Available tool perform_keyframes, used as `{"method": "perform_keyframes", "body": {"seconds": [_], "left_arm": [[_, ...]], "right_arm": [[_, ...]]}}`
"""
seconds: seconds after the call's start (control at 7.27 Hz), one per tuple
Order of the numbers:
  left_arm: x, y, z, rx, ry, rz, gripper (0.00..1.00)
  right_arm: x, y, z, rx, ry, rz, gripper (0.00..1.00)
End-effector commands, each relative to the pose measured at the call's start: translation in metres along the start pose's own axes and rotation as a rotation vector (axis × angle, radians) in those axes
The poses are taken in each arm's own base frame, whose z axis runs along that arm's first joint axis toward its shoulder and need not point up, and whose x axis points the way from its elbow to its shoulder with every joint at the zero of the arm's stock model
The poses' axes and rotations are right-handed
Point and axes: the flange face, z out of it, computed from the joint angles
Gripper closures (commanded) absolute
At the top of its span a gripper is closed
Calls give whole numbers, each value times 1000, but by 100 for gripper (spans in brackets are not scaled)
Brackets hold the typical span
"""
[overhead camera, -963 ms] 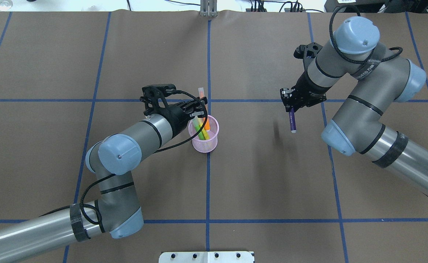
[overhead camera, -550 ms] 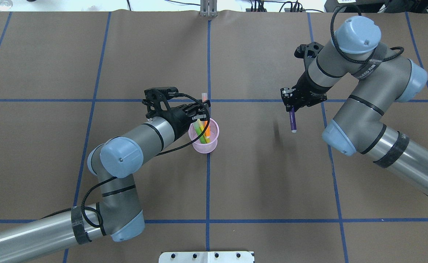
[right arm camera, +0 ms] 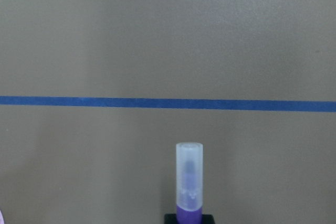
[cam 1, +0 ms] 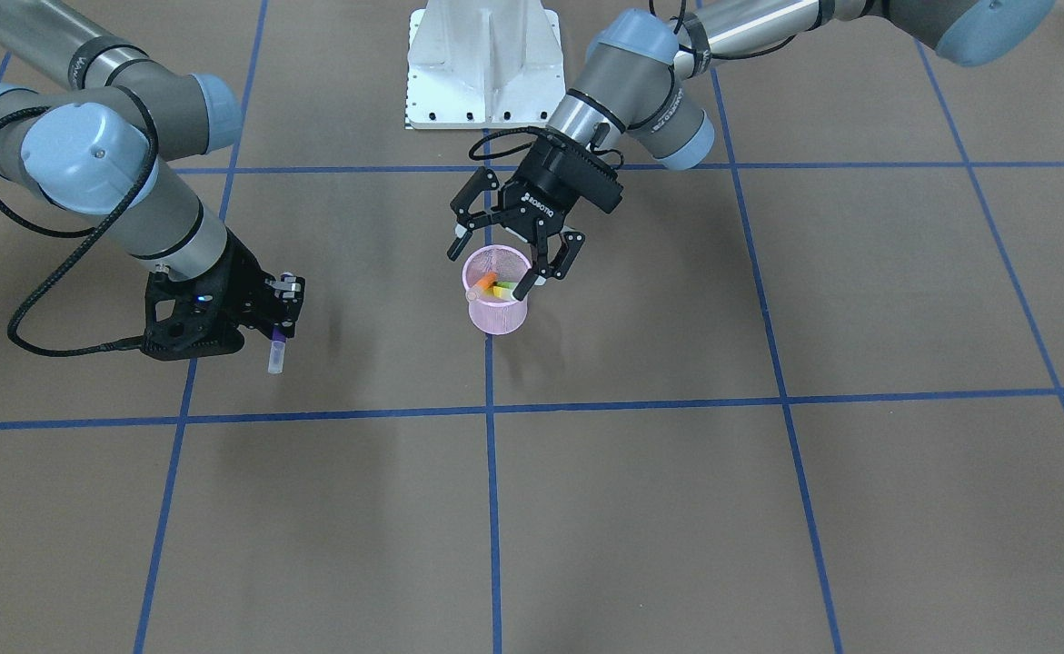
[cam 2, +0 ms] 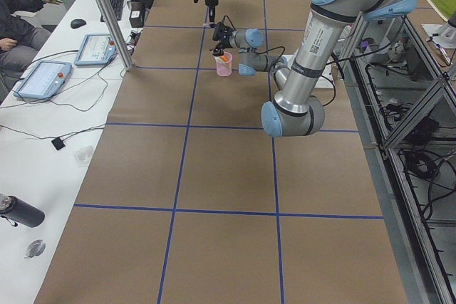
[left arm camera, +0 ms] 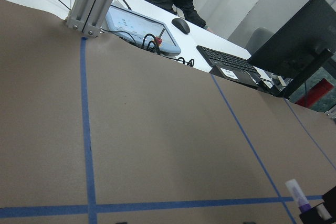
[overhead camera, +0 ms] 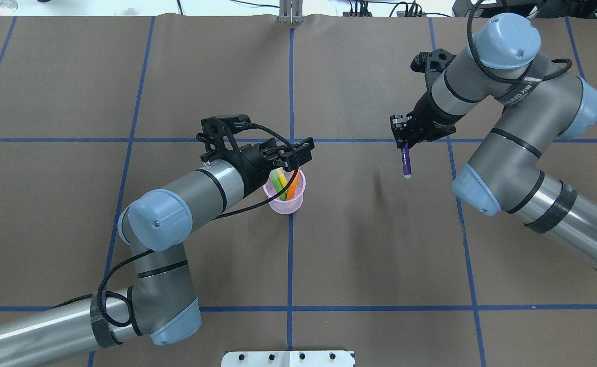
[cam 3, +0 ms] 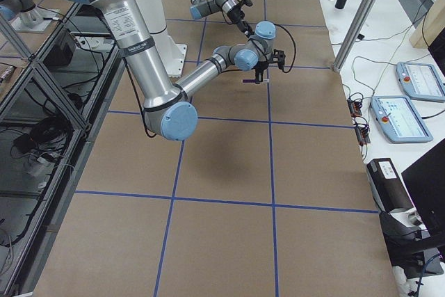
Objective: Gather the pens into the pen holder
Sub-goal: 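Carry the purple marker over the cup with the right gripper while the left arm withdraws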
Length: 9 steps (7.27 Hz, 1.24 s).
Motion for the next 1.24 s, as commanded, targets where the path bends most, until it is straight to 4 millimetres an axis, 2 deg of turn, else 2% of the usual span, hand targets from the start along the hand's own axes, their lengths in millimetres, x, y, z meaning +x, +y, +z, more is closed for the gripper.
{"method": "perform_keyframes", "body": {"seconds": [0.0,0.14,0.28,0.41,0.55,0.69,0.83,0.96,1.1], "left_arm": [[5,-27,-21,-57,-21,14,0],[-9,-55,-19,-89,-48,3,0],[-39,-98,-16,-195,-144,-31,0],[-70,-147,-24,-313,-219,-71,0],[-107,-180,-36,-457,-307,-140,0],[-135,-199,-50,-455,-335,-144,0],[-147,-201,-54,-458,-342,-102,0],[-151,-208,-56,-449,-346,-96,0],[-152,-211,-57,-442,-347,-94,0]], "right_arm": [[-31,6,-50,130,-52,-66,100],[-43,8,-68,202,-129,-126,100],[-53,10,-82,292,-225,-188,100],[-60,11,-93,360,-281,-229,100],[-66,11,-104,457,-320,-261,100],[-76,19,-101,556,-361,-294,100],[-105,54,-74,673,-432,-326,100],[-140,97,-41,765,-472,-310,100],[-157,126,-21,813,-463,-287,100]]}}
